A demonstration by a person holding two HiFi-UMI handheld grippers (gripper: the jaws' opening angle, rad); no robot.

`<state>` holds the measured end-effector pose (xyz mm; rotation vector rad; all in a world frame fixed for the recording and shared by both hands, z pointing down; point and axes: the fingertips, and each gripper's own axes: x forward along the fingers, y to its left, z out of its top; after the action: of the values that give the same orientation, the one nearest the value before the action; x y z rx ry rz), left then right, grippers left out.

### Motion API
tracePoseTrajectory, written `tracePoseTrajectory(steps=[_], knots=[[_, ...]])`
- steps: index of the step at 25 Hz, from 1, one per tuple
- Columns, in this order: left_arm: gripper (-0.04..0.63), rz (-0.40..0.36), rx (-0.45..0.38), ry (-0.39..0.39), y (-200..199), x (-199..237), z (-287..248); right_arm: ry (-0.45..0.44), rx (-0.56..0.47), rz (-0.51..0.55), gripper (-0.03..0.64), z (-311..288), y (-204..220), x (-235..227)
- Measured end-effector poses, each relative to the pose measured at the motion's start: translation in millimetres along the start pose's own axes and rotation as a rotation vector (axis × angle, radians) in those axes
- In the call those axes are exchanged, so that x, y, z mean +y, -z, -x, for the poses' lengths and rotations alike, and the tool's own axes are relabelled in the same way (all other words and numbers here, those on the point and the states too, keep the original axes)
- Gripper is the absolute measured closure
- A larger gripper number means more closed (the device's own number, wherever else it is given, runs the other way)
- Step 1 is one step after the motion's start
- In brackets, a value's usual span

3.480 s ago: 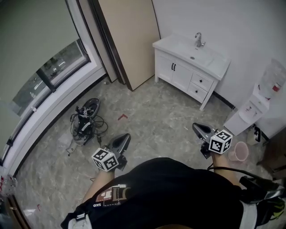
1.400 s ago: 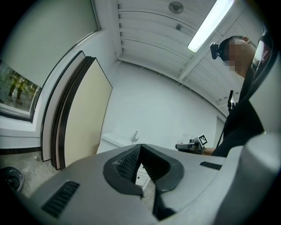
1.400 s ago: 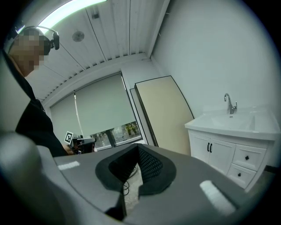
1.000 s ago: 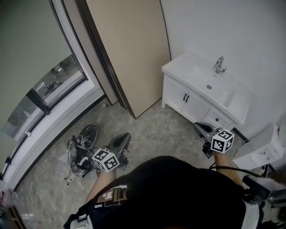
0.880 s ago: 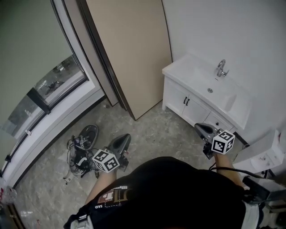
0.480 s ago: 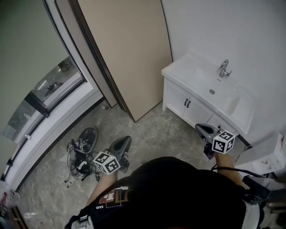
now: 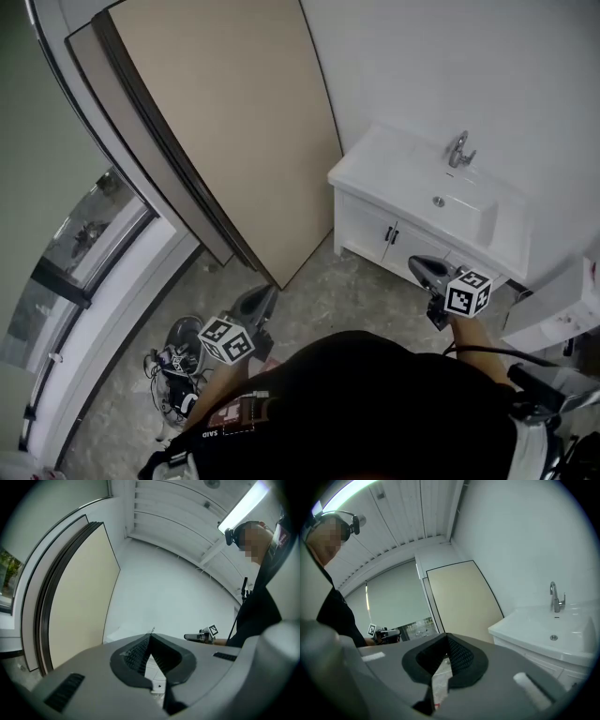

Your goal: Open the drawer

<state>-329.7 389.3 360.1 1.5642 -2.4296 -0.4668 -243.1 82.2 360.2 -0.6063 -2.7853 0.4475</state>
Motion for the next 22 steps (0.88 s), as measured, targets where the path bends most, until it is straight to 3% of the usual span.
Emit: tracePoseTrajectory(steps=[4, 12, 17, 22], knots=[[0.595, -0.006, 0.006, 0.048, -28, 49, -8, 0.036, -0.020, -0.029, 0.618, -50, -11, 4], [0.595, 0.043, 0.049, 0.058, -33, 129, -25, 0.082, 0.009, -0.051, 0.618, -111, -10, -8], [0.595, 0.050, 0.070, 0.063, -32, 144, -65, 0.093, 0.009, -0.084, 0.618, -124, -16, -50], [0.595, 0.029, 0.064, 0.037, -39, 156, -120, 0.039, 0.019, -0.073, 0.618, -150, -37, -104]])
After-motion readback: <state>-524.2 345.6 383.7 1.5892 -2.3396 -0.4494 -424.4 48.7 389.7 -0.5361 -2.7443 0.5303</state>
